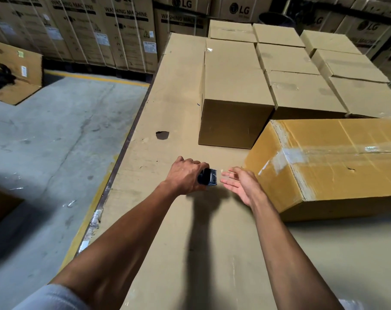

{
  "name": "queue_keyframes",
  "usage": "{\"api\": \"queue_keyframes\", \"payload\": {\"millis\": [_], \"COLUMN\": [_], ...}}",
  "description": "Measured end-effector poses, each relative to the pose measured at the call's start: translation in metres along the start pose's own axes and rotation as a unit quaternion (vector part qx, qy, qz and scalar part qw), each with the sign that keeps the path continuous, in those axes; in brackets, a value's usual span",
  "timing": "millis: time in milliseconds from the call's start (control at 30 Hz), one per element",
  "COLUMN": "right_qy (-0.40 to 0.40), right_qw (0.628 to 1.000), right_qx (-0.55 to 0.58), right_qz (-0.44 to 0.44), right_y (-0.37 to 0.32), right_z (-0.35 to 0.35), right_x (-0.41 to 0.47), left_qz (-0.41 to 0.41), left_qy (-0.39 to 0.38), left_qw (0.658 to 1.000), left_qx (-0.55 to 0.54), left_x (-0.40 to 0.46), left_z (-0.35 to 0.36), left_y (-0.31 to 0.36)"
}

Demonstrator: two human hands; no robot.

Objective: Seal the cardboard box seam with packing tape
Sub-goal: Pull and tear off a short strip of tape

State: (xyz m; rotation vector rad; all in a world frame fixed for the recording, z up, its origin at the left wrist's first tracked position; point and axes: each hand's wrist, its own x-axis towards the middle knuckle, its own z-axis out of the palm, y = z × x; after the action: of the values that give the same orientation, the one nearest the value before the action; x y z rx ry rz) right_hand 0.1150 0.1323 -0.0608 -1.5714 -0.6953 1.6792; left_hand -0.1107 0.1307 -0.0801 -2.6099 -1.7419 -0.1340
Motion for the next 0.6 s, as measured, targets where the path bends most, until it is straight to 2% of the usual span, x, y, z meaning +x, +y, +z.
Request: {"api": "queue_keyframes", "payload": {"millis": [233,600], "right_qy": [0.083,0.117], "right_qw": [0.990,0.986], "right_qx": [-0.096,-0.116], "right_qz": [-0.060,-0.032], "right_y": [0.025,0.037], "right_z": [0.000,-0.010], "right_x": [0.035,0.068], "left_qz": [-0.007,0.019], "left_qy": [-0.045,-0.100], "left_qw": [0.999,0.992], "left_qx": [0.030,0.071], "left_x": [0.018,0.047], "left_z": [0.017,0.039], "left_y": [-0.001,0.004]}}
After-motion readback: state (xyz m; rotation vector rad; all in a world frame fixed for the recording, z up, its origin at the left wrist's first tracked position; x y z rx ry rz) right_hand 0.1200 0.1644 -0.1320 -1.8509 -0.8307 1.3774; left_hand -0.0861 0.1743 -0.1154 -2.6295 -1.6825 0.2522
